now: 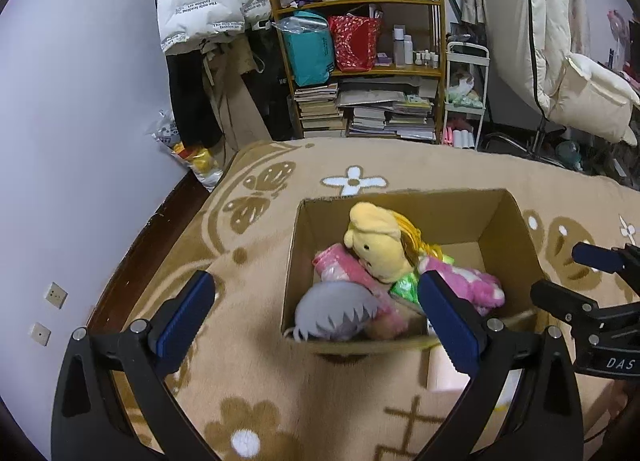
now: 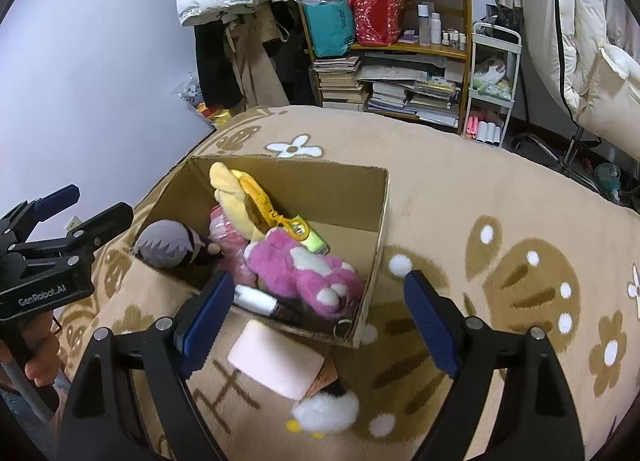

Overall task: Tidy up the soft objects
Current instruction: 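Lift the yellow plush and pink bunny over the box and release both inside, then move both tools back toward the pink-white cushion and white fluffy plush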

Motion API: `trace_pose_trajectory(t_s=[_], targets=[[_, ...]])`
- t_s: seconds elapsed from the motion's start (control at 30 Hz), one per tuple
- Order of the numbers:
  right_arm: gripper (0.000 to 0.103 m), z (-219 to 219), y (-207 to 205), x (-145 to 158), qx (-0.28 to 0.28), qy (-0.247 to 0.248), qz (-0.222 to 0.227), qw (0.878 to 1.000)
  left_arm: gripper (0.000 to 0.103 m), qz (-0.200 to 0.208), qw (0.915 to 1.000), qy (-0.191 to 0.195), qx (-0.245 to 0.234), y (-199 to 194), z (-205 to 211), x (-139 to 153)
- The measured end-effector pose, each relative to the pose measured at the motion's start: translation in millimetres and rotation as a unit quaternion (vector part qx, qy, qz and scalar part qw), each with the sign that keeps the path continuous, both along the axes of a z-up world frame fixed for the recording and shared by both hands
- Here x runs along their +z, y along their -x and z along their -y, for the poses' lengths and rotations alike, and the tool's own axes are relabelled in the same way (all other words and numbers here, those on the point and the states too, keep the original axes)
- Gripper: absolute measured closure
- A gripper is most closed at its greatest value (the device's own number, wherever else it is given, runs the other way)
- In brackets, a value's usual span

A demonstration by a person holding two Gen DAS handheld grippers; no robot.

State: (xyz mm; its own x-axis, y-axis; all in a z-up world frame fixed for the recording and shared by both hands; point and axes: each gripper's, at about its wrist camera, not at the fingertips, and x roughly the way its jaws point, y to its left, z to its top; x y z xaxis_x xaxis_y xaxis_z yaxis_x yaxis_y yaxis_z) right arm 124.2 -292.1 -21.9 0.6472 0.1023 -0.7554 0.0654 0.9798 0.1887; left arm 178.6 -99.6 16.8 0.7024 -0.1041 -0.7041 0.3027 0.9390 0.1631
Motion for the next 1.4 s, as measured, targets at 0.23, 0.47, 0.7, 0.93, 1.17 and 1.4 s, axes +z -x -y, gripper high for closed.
trace_pose_trajectory(t_s=[0.23,0.47,0.7,0.93,1.17,1.4], targets=[[0.012,-5,21,-2,0.003,-0.002,-0.001,1.0,0.002,-0.006,1.0,-0.007,-0.002,25,-4,-3],[0.013,-6,41,-11,0.003,0.004,-0.01,1.0,0.002,-0.012,0.9999,-0.001,0.0,43,-8,-4],[0.013,-2,59,-28,-0.013,-0.002,-0.022,1.0,0.002,-0.033,0.9992,0.023,-0.005,51,-8,-17],[0.013,-3,67,-51,-0.016,-0.004,-0.043,0.999,0.002,-0.05,0.9983,0.016,-0.023,52,8,-34],[0.026,0,68,-75,-0.016,-0.014,-0.068,0.997,0.002,-0.082,0.9955,0.016,-0.046,48,26,-53],[0.028,6,63,-94,-0.018,-0.037,-0.095,0.995,0.002,-0.105,0.992,0.007,-0.07,44,47,-73]])
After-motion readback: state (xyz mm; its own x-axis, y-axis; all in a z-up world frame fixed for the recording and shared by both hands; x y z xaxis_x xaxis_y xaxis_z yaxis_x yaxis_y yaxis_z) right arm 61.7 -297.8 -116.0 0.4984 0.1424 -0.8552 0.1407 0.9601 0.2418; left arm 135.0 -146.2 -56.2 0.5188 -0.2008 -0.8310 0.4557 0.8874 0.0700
